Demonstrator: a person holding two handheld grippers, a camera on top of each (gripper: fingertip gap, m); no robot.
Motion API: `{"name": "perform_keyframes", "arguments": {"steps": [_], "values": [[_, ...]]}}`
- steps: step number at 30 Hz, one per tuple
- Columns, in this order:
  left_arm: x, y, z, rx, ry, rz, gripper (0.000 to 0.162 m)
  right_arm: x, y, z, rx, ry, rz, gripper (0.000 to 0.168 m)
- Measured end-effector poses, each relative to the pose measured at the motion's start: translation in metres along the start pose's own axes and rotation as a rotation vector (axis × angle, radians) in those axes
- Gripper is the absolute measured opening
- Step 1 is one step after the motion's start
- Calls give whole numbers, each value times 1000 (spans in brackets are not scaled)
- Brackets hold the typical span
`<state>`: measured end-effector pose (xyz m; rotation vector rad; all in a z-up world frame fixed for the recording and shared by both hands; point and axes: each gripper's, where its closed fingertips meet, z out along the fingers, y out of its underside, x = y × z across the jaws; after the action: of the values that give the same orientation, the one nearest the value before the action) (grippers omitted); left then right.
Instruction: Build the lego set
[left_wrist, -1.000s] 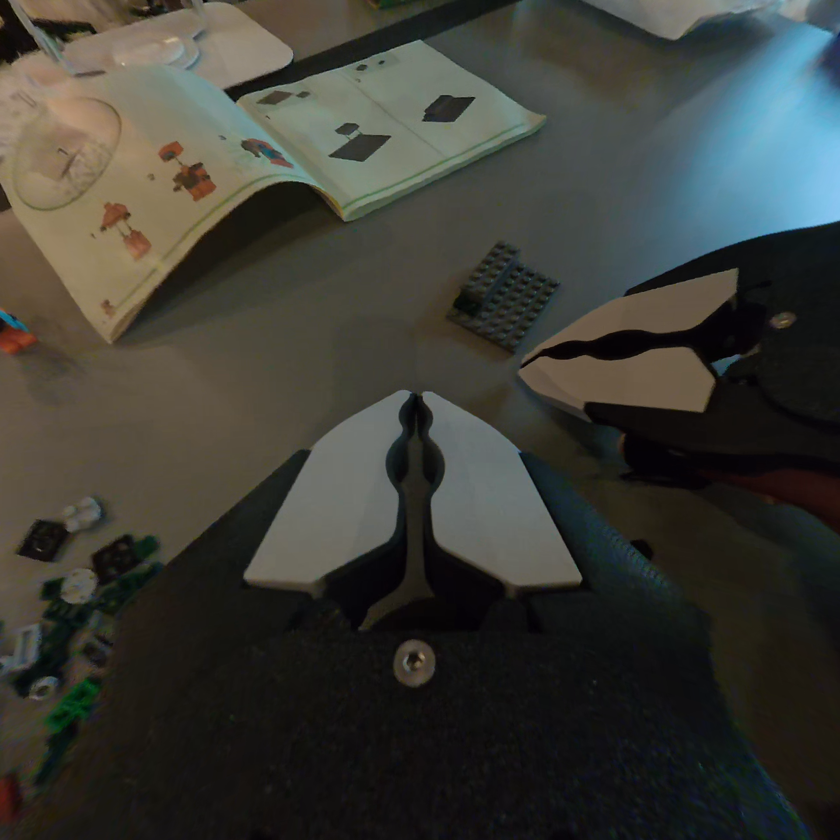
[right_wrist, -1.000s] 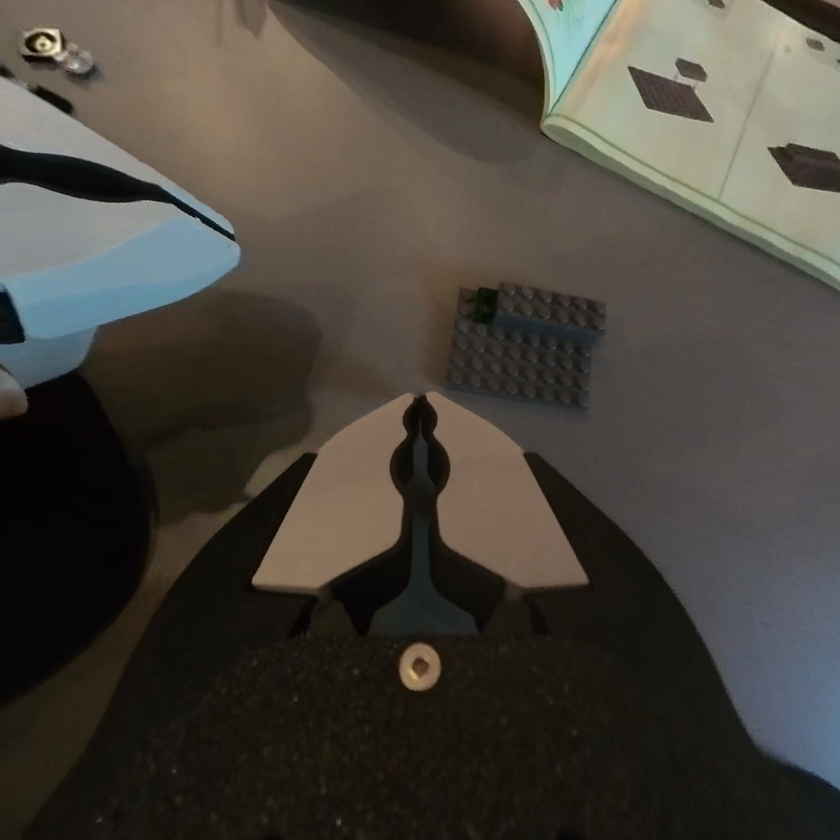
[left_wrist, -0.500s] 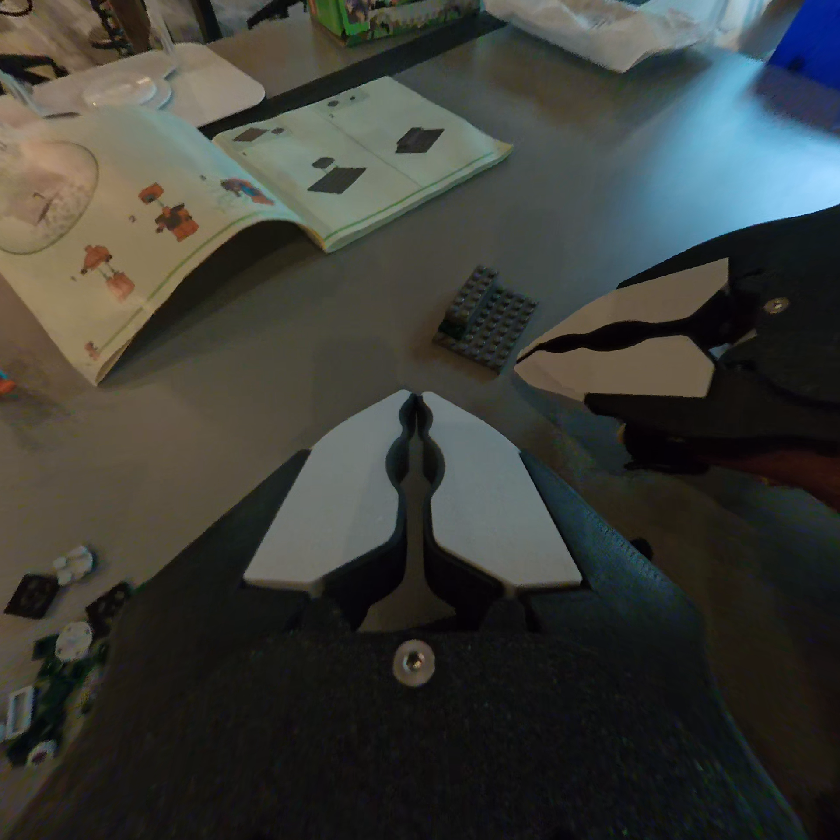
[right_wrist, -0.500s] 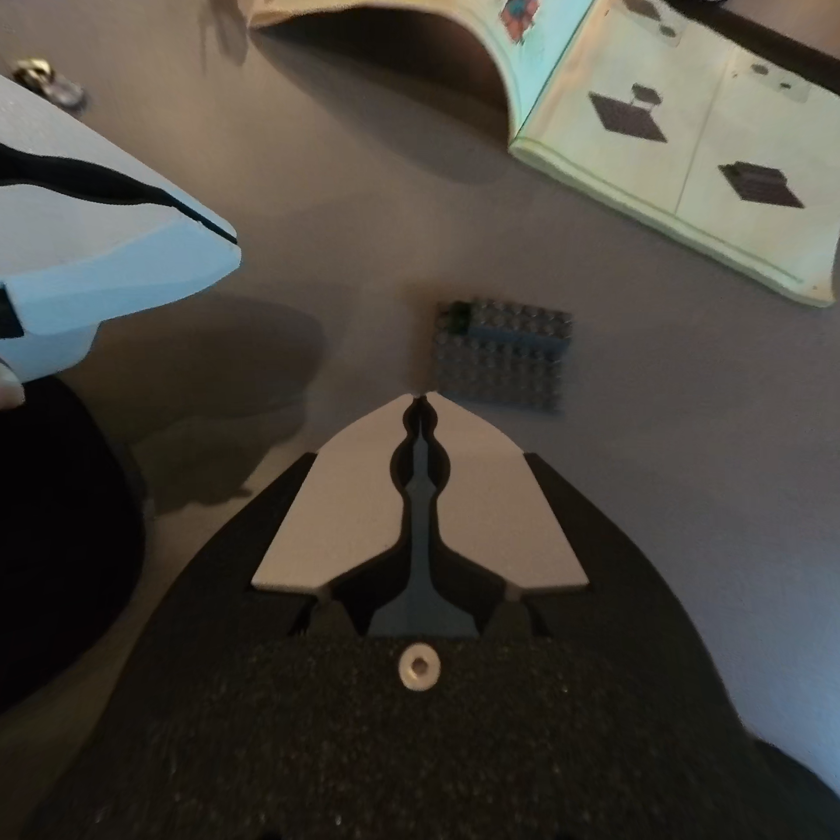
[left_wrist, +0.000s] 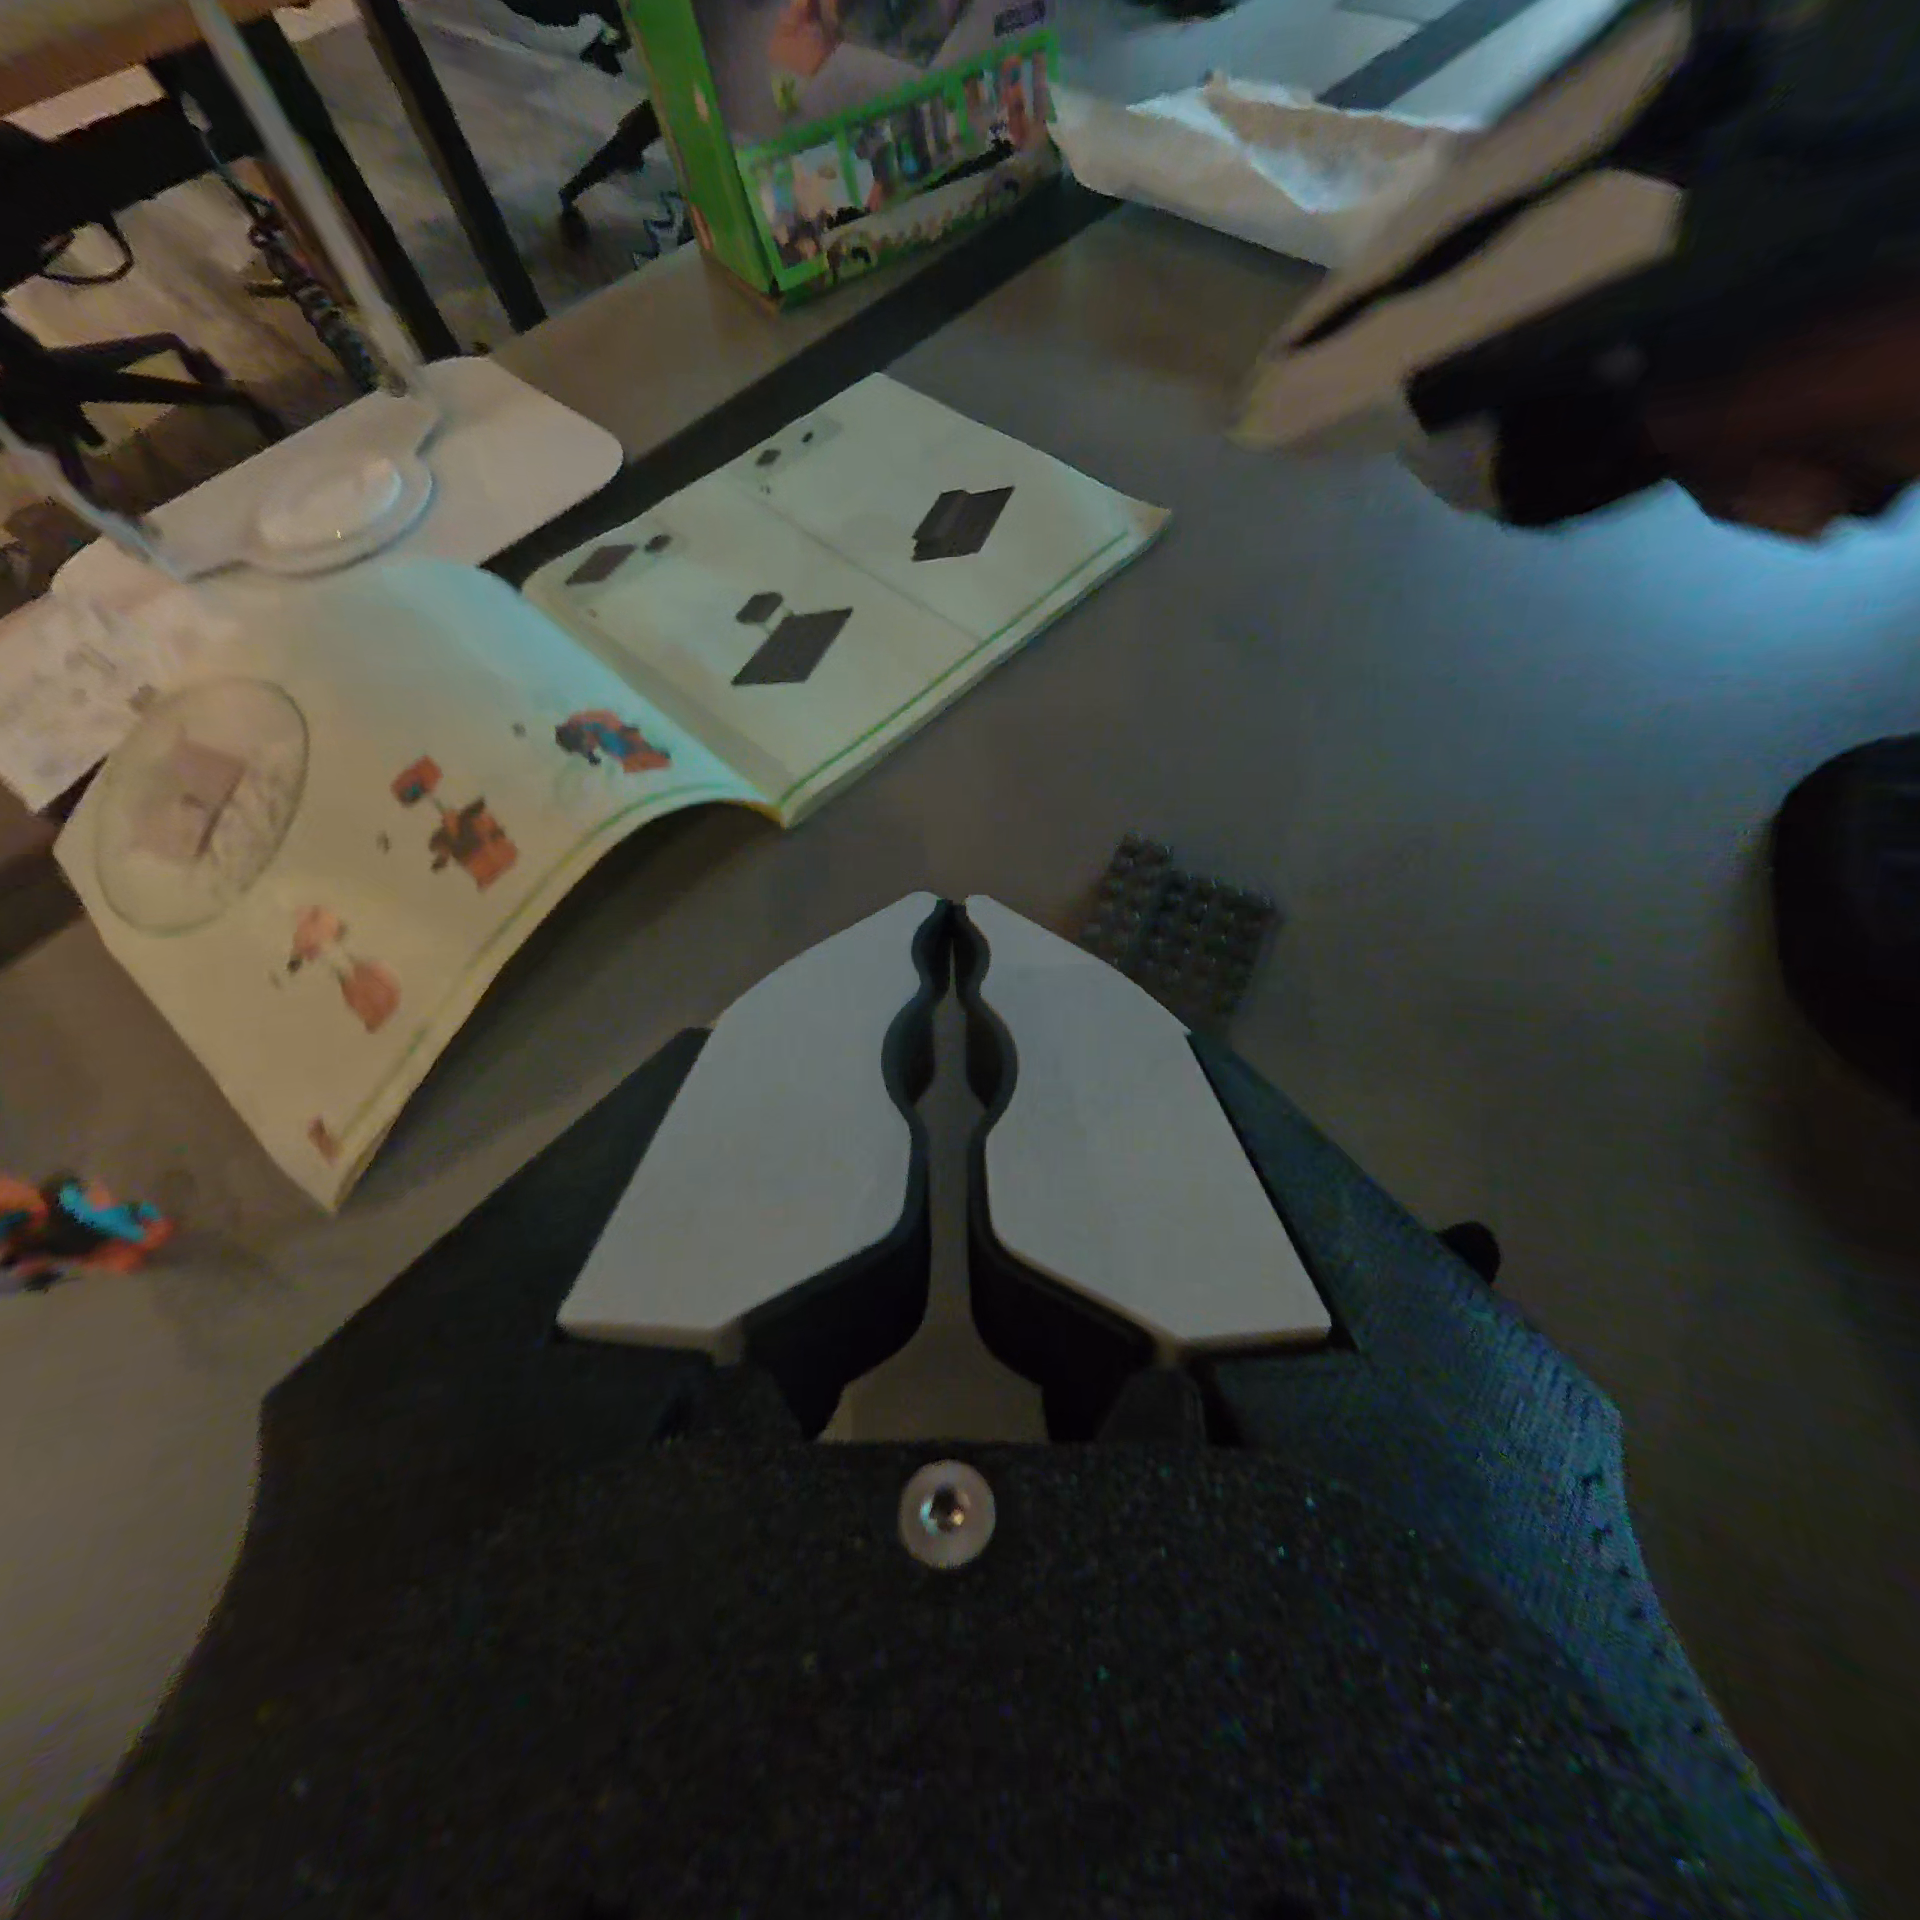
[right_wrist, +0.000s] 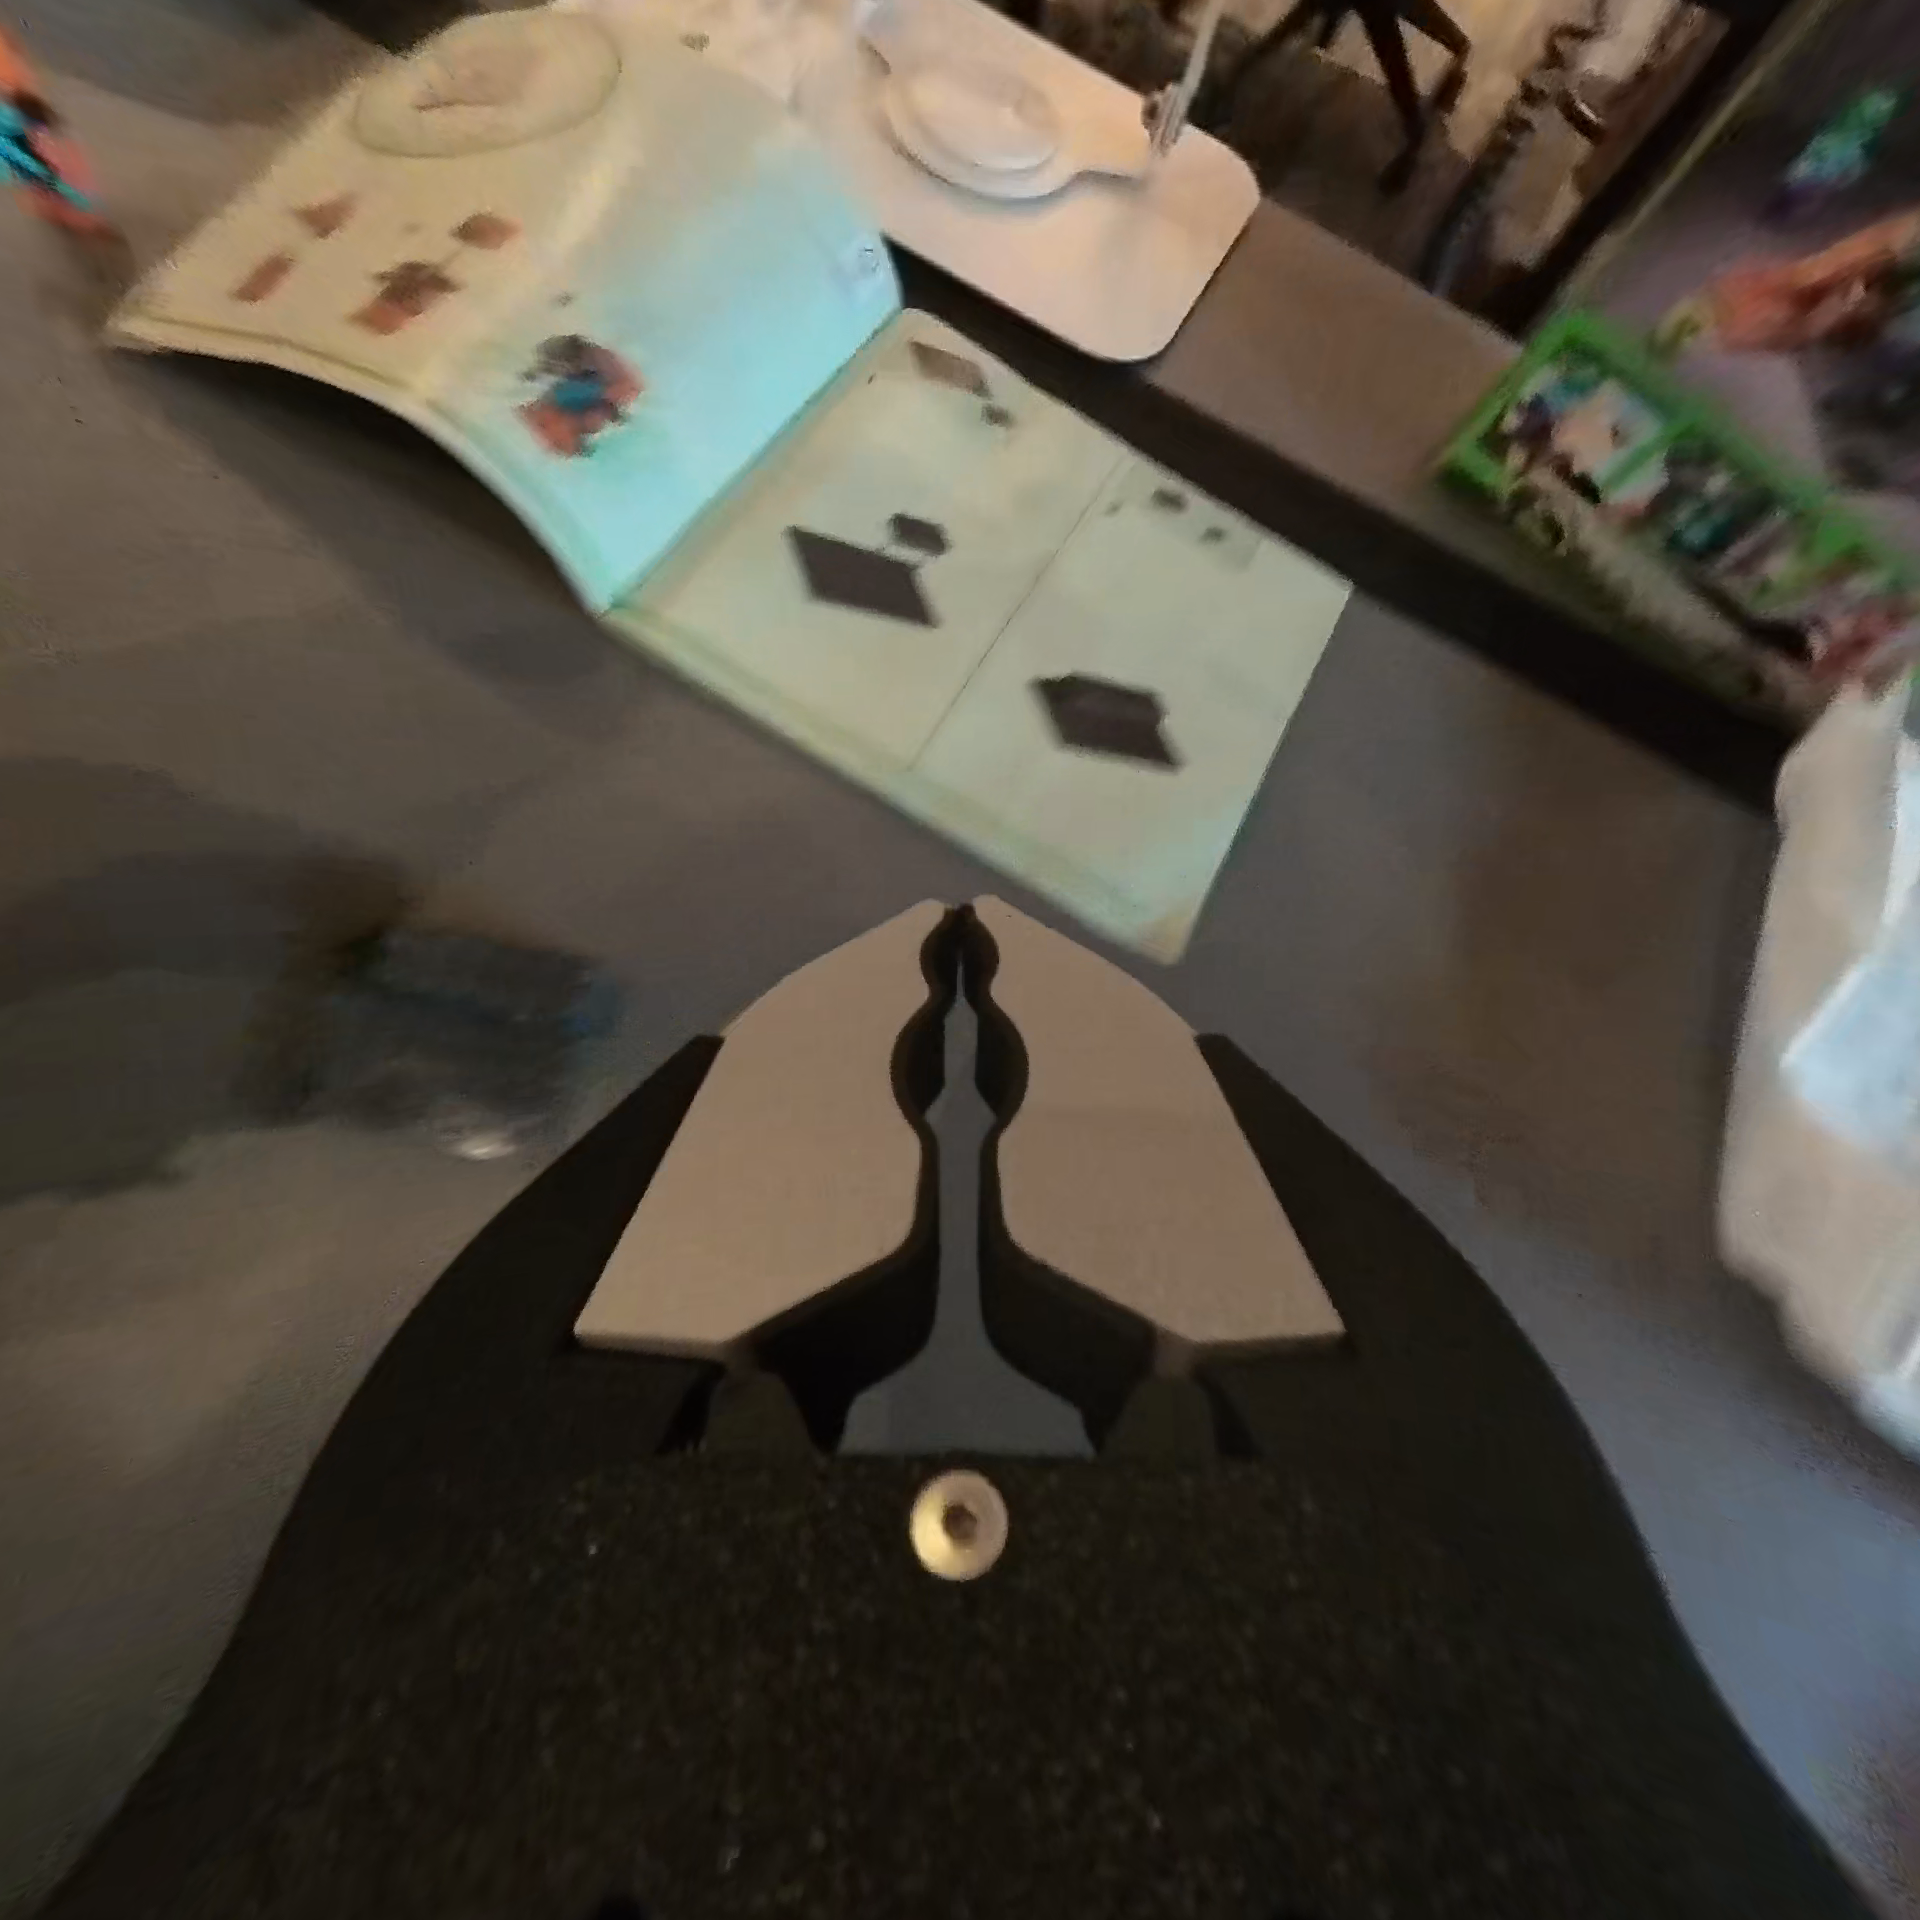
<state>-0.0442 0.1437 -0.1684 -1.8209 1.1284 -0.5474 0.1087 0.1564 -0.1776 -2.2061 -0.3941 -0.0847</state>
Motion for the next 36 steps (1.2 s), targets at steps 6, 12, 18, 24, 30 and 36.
{"name": "perform_keyframes", "arguments": {"steps": [6, 12, 18, 24, 30, 36], "values": [[0, -5, 17, -48, 11, 57, 7, 42, 13, 44, 20, -263, -352, 16], [-1, 1, 27, -74, -9, 43, 8, 55, 42, 58, -27, -517, -549, 28], [2, 13, 32, -103, -29, 42, 8, 49, 49, 66, -22, -653, -677, 30], [9, 22, 35, -138, -29, 62, 8, 48, 52, 74, -58, -734, -734, 27], [12, 21, 39, -143, -15, 69, 7, 53, 55, 74, -116, -821, -731, 16], [16, 21, 48, -150, 11, 75, 8, 55, 56, 70, -180, -919, -664, 7]]}}
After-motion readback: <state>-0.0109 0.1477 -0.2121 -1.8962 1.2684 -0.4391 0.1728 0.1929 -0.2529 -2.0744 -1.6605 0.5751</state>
